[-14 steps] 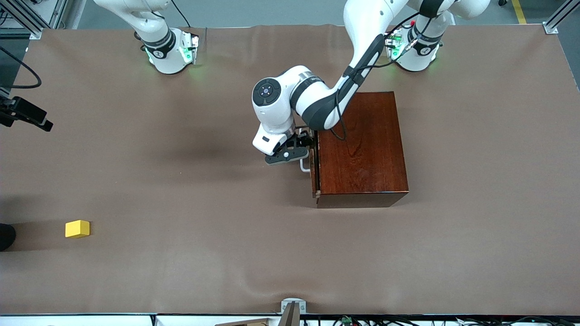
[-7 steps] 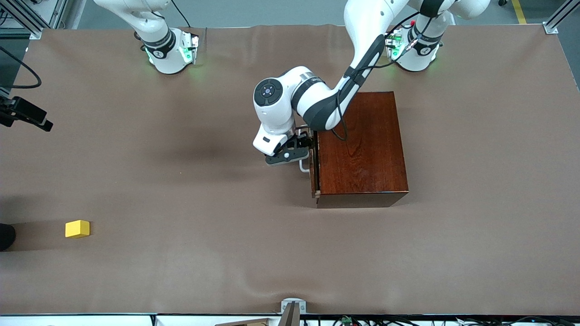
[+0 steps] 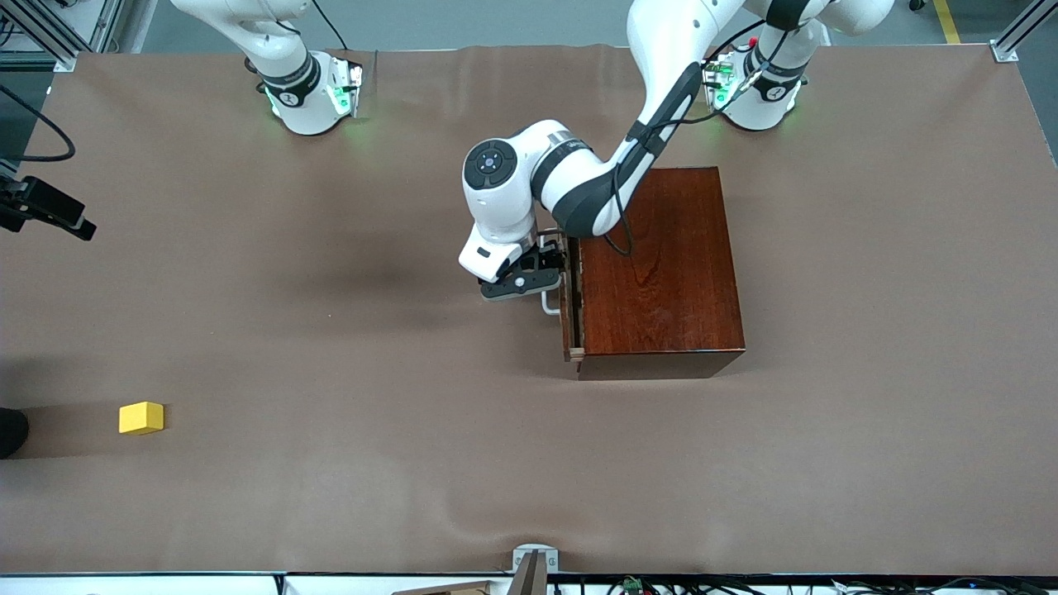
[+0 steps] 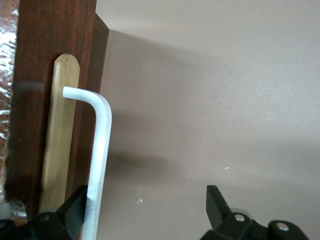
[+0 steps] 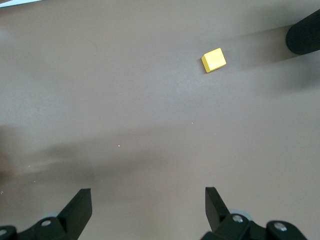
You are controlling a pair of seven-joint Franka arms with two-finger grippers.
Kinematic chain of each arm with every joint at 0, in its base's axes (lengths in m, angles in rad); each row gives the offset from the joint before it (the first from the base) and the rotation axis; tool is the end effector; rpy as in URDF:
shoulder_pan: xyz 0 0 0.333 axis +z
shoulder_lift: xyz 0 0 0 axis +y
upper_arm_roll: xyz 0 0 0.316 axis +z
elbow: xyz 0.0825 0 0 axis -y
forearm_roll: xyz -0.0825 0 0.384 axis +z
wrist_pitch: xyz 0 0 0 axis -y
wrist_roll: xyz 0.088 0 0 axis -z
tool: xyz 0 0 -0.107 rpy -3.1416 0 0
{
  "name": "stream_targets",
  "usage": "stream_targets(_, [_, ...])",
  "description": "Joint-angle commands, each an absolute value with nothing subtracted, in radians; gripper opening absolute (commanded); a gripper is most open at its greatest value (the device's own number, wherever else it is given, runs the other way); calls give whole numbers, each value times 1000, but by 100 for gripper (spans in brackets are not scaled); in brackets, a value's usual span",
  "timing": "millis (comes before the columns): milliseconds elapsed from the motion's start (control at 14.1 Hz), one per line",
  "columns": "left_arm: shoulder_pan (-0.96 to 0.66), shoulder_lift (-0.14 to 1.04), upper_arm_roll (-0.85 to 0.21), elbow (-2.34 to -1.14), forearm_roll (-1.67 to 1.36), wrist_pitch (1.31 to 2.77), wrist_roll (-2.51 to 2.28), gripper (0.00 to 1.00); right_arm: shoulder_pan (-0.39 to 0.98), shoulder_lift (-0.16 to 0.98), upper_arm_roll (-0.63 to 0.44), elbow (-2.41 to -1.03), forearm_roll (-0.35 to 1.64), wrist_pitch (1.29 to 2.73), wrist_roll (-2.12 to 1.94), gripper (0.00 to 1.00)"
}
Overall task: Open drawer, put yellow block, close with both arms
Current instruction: 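Pull the drawer open by its handle with the left gripper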
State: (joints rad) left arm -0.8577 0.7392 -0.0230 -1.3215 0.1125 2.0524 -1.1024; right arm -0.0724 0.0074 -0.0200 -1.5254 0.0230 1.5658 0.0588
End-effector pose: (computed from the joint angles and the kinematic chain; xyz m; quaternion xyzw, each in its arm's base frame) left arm 0.4779 -0.5634 0.2956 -0.9953 -0.0874 -0.0329 0.0263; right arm 0.5548 -0.0489 0.6414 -0.9970 0.0753 -0.0167 0.0111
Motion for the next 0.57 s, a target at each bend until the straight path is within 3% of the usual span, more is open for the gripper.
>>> stream_targets(0, [-881, 801, -31, -1253, 74, 2278, -1103, 100, -83, 6, -11, -1514, 23, 1563, 60, 100])
stream_targets(495, [-903, 804, -29, -1249, 74, 2322, -1106, 100, -81, 8, -8, -1514, 23, 1562, 46, 100])
